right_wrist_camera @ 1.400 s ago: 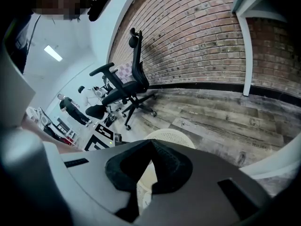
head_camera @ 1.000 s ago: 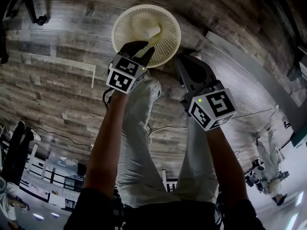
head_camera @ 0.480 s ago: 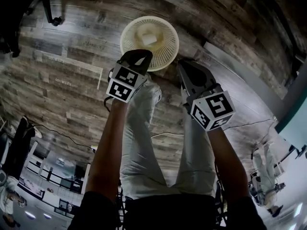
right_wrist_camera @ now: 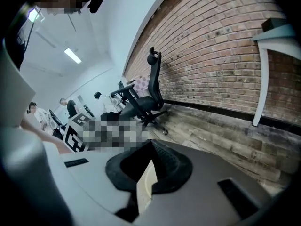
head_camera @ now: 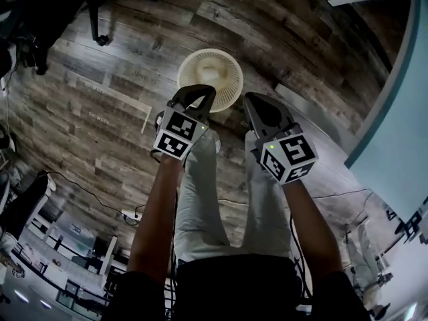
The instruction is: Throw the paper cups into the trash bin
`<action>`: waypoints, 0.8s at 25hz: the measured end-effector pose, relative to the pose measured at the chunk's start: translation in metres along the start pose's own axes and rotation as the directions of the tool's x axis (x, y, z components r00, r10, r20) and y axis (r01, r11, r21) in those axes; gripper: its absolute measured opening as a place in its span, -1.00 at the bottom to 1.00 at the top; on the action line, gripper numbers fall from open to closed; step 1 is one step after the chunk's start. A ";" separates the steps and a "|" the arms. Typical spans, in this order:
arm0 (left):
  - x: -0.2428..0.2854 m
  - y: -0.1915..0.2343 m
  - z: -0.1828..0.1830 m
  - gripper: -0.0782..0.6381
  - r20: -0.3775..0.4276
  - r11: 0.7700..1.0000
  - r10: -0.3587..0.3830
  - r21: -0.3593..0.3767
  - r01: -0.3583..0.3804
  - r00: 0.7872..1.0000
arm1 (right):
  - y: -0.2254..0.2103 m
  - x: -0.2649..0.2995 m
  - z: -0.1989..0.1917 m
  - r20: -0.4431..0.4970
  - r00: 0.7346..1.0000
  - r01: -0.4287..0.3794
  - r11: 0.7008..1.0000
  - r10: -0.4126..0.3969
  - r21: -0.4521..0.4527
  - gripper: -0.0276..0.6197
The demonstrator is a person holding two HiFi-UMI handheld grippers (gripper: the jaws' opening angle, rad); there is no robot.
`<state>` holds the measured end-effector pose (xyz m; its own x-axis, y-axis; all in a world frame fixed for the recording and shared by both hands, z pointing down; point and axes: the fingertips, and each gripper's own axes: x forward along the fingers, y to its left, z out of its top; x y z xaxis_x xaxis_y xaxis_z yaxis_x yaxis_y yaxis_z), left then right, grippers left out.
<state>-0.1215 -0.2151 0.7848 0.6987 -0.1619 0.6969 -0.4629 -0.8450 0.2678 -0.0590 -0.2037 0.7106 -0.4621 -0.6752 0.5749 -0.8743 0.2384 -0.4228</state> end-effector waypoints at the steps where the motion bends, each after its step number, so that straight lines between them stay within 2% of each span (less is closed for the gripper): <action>1: -0.009 -0.006 0.011 -0.76 0.017 1.000 0.009 -0.003 -0.009 1.000 | 0.005 -0.006 0.009 0.008 1.000 -0.004 1.000 0.004 -0.003 -0.91; 8: -0.069 -0.032 0.076 -0.76 0.137 0.995 0.078 -0.068 -0.069 0.988 | 0.032 -0.043 0.056 0.031 0.998 -0.051 0.998 0.053 -0.045 -0.91; 12: -0.101 -0.039 0.109 -0.76 0.183 0.992 0.119 -0.072 -0.107 0.976 | 0.049 -0.059 0.082 0.035 0.995 -0.088 0.992 0.092 -0.094 -0.91; 20: -0.162 -0.076 0.158 -0.76 0.302 0.981 0.164 -0.150 -0.123 0.939 | 0.083 -0.111 0.135 0.066 0.984 -0.151 0.968 0.167 -0.200 -0.91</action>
<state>-0.1133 -0.2053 0.5466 0.7452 -0.4445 0.4970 -0.6218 -0.7326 0.2771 -0.0605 -0.2037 0.5171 -0.5907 -0.6704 0.4491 -0.8065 0.4723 -0.3557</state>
